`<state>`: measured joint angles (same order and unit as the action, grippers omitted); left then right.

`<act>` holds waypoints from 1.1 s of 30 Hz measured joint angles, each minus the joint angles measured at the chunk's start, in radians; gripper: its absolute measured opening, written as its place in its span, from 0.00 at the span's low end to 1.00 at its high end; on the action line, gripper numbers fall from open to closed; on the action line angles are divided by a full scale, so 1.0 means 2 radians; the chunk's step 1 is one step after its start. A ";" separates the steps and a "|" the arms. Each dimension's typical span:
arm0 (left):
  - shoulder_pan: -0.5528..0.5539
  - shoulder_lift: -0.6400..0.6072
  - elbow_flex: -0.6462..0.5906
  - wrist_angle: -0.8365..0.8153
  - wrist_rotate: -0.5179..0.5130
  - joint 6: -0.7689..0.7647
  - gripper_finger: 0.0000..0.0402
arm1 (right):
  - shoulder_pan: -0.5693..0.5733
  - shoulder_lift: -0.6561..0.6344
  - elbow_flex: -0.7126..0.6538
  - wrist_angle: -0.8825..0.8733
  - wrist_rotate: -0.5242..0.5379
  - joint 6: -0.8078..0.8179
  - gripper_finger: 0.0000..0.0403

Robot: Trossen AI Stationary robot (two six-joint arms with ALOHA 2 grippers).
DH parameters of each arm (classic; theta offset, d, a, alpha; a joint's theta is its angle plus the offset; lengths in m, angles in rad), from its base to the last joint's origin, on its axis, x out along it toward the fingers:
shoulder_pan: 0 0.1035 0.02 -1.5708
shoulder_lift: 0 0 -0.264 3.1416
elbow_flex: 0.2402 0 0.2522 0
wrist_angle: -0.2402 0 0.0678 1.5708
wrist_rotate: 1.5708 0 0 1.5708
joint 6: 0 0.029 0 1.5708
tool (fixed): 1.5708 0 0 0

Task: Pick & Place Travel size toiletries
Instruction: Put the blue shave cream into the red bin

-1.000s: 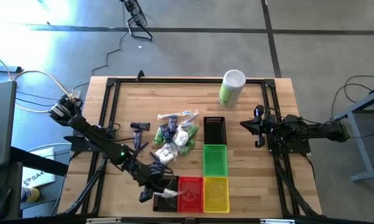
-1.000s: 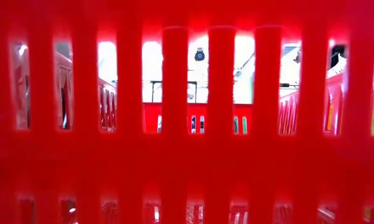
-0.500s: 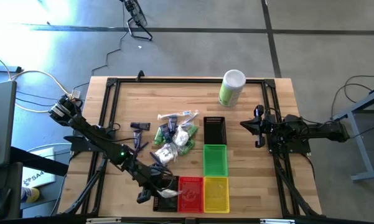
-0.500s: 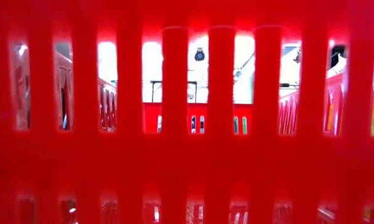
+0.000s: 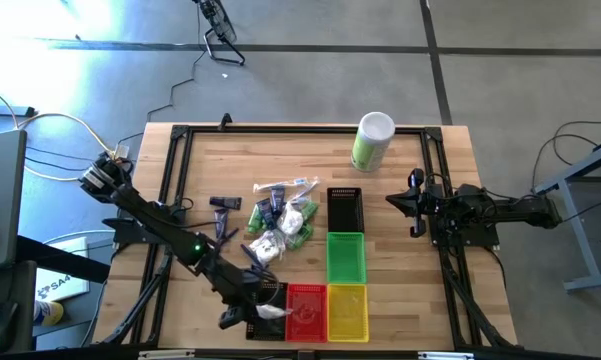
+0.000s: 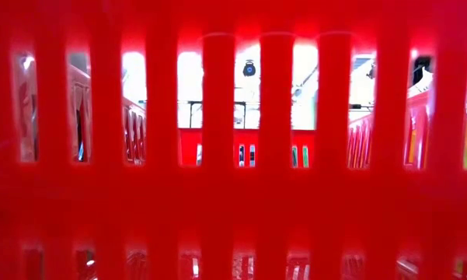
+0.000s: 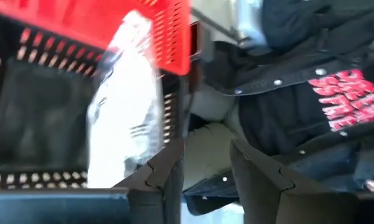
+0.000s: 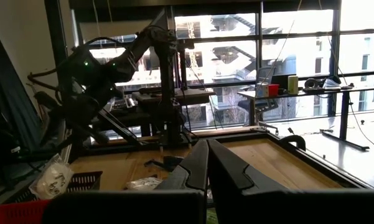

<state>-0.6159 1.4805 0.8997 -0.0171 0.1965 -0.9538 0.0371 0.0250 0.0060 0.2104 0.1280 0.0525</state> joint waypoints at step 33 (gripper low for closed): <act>0.017 0.053 0.015 -0.079 -0.080 0.032 0.00 | 0.000 0.000 0.000 0.002 0.000 0.002 0.00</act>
<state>-0.5826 1.5856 0.9288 -0.1746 0.0368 -0.8901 0.0372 0.0250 0.0063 0.2138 0.1283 0.0566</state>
